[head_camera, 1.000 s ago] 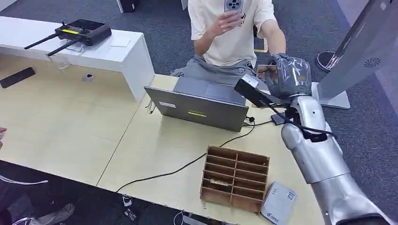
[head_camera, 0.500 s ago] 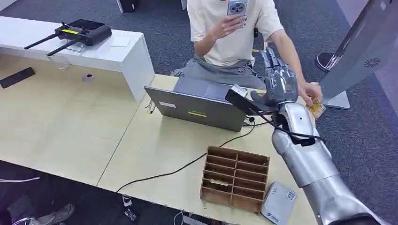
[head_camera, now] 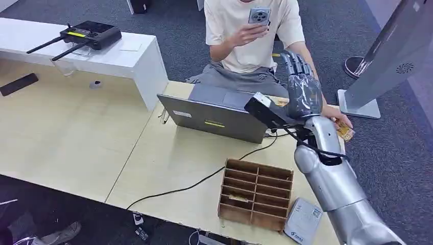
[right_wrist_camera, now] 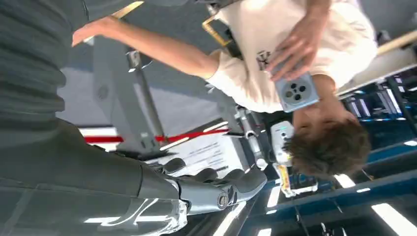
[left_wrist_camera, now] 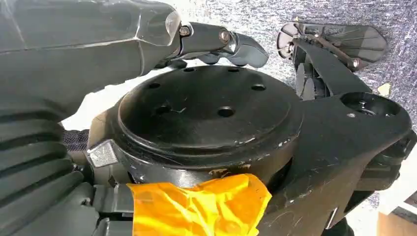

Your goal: Pass the card to the sensor for recognition and then transmit it.

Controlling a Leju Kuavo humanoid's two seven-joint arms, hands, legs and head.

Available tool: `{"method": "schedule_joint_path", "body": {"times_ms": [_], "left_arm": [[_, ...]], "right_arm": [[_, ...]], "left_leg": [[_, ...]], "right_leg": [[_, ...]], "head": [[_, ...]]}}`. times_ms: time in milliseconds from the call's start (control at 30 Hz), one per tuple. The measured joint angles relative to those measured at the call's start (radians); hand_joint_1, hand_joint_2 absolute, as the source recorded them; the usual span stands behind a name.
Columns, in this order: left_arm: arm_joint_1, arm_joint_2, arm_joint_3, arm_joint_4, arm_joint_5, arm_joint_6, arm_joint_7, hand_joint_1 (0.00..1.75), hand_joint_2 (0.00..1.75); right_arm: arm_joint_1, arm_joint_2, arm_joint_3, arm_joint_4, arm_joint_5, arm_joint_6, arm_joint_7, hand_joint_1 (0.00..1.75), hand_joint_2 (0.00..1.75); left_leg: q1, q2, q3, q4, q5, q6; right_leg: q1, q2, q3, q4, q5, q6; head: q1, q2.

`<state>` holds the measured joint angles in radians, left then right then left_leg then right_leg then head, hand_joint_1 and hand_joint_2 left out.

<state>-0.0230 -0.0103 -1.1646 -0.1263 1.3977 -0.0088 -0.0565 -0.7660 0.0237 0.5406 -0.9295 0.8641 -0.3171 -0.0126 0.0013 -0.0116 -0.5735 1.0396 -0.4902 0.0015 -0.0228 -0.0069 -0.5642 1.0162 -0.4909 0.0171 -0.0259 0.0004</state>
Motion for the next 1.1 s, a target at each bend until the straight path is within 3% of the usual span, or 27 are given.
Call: {"method": "schedule_joint_path", "body": {"times_ms": [500,833,1100], "left_arm": [[-0.003,-0.043,0.000,0.087,0.037,-0.050,-0.042,0.00,1.75],[-0.006,-0.064,0.000,0.121,0.055,-0.053,-0.062,0.00,1.75],[-0.005,-0.068,0.002,0.128,0.063,-0.053,-0.066,0.00,1.75]], "right_arm": [[0.238,-0.006,-0.066,-0.362,-0.274,0.038,-0.091,0.00,1.75],[0.412,-0.041,-0.068,-0.570,-0.288,0.034,-0.107,0.00,1.75],[0.493,-0.062,-0.056,-0.642,-0.250,0.031,-0.143,0.00,1.75]], "left_leg": [[0.000,0.000,0.000,0.000,0.000,0.000],[0.000,0.000,0.000,0.000,0.000,0.000],[0.000,0.000,0.000,0.000,0.000,0.000]], "right_leg": [[0.000,0.000,0.000,0.000,0.000,0.000],[0.000,0.000,0.000,0.000,0.000,0.000],[0.000,0.000,0.000,0.000,0.000,0.000]], "head": [[0.000,0.000],[0.000,0.000],[0.000,0.000]]}}
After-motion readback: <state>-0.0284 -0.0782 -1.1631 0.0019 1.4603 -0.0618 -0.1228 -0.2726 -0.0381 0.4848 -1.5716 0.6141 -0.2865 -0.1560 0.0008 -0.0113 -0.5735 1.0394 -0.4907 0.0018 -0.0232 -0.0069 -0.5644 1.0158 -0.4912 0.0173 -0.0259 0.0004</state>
